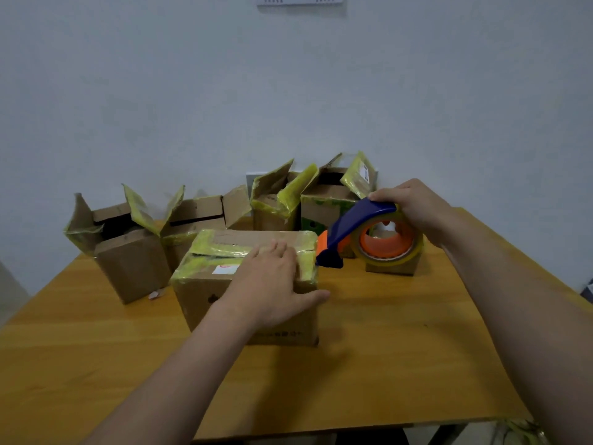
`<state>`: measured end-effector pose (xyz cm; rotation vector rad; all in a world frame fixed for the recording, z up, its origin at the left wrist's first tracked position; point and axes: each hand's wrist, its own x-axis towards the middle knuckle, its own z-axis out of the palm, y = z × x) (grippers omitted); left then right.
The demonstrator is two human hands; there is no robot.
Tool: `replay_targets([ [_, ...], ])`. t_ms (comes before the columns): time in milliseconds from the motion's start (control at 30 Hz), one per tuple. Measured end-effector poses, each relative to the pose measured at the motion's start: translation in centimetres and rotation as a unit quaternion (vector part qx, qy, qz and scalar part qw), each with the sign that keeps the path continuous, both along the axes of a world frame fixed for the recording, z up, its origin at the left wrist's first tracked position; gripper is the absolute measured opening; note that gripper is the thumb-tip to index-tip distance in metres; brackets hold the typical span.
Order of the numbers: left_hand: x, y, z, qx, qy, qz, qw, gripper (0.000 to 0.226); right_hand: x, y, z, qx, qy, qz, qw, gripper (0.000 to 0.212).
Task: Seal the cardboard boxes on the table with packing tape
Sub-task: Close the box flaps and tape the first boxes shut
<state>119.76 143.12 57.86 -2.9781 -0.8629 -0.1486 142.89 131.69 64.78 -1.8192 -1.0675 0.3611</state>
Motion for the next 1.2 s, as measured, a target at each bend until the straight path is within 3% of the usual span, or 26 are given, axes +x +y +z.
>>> replay_targets([
  [100,1.6,-0.7,-0.5,0.000,-0.026,-0.058,0.998,0.099,0.4,-0.3,-0.4,0.002,0.016,0.002,1.000,0.041],
  [233,1.8,-0.8,-0.9,0.010,-0.055,-0.052,0.997,0.086,1.2,-0.9,-1.3,0.001,0.032,0.021,0.999,0.039],
  [633,1.6,-0.1,-1.2,0.006,-0.063,-0.060,0.996,0.086,1.9,-1.2,0.4,-0.049,0.009,0.089,0.995,0.040],
  [833,1.6,-0.2,-1.0,-0.002,-0.074,-0.066,0.995,0.086,0.2,-0.6,1.4,-0.063,-0.078,0.084,0.991,0.056],
  [967,1.7,-0.4,-0.9,-0.004,-0.075,-0.065,0.995,0.081,-1.5,-0.3,2.6,-0.064,-0.149,0.078,0.984,0.046],
  [1067,1.6,-0.5,-0.9,-0.003,-0.070,-0.056,0.996,0.081,-1.6,-1.0,1.9,-0.054,-0.130,0.057,0.988,0.051],
  [1200,1.6,-0.6,-0.8,-0.005,-0.067,-0.050,0.996,0.081,-1.1,-2.3,0.6,-0.043,-0.077,0.052,0.995,0.039],
])
